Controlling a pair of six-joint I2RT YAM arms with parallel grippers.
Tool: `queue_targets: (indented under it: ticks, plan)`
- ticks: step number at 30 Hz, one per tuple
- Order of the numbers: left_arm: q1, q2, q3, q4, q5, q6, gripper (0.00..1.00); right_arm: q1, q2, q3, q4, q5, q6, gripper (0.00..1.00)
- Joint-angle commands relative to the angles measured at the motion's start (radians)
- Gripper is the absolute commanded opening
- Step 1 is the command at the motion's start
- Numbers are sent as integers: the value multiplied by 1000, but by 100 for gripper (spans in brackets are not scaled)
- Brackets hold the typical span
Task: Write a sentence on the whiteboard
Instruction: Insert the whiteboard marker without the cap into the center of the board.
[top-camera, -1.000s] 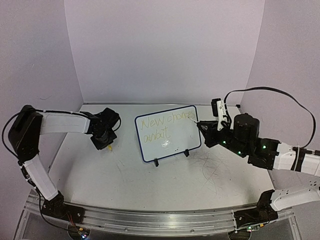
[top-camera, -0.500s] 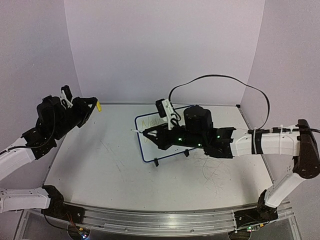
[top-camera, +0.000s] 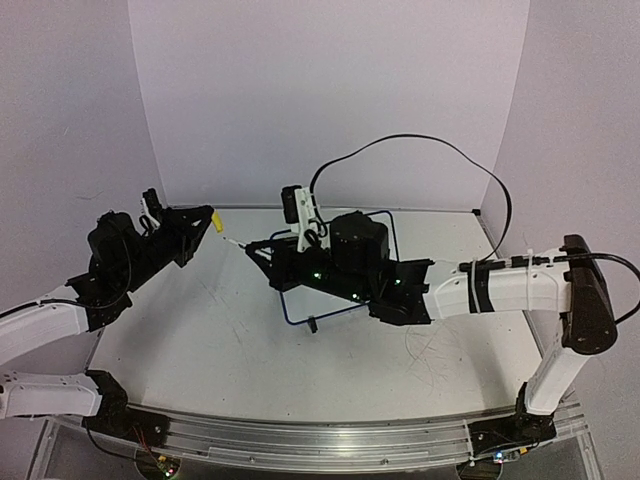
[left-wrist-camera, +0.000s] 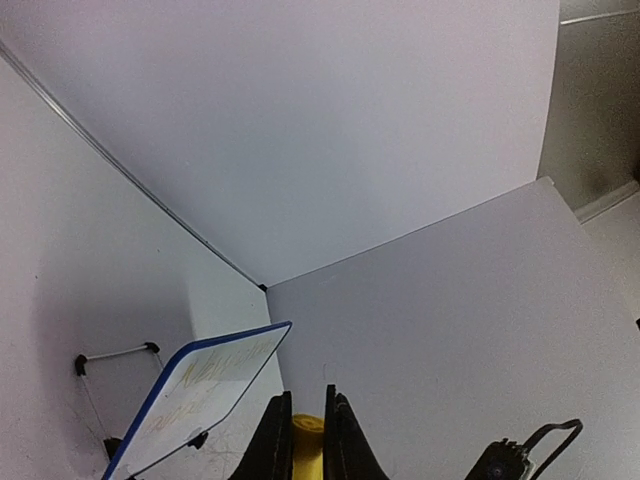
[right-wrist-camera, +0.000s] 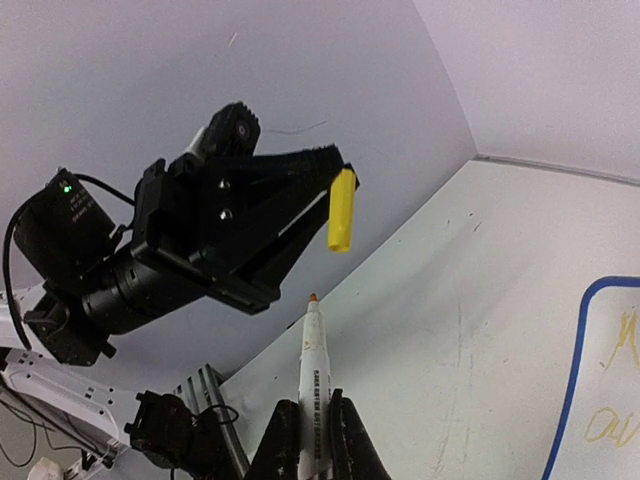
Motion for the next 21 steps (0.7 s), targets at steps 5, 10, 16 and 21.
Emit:
queue_targets:
  ticks: [5,10,16,21]
  plan:
    - [0,-4,-59,82,-85,-293,0,79,59,132,-24,327,-130,0]
    - [0,-16,-90,103,-111,-394,0,97,89,159,-29,375,-158,0]
    - [0,-9,-99,114,-103,-453,0,106,123,195,-36,415,-192,0]
    - [0,-4,-88,122,-94,-453,0,106,150,222,-43,402,-195,0]
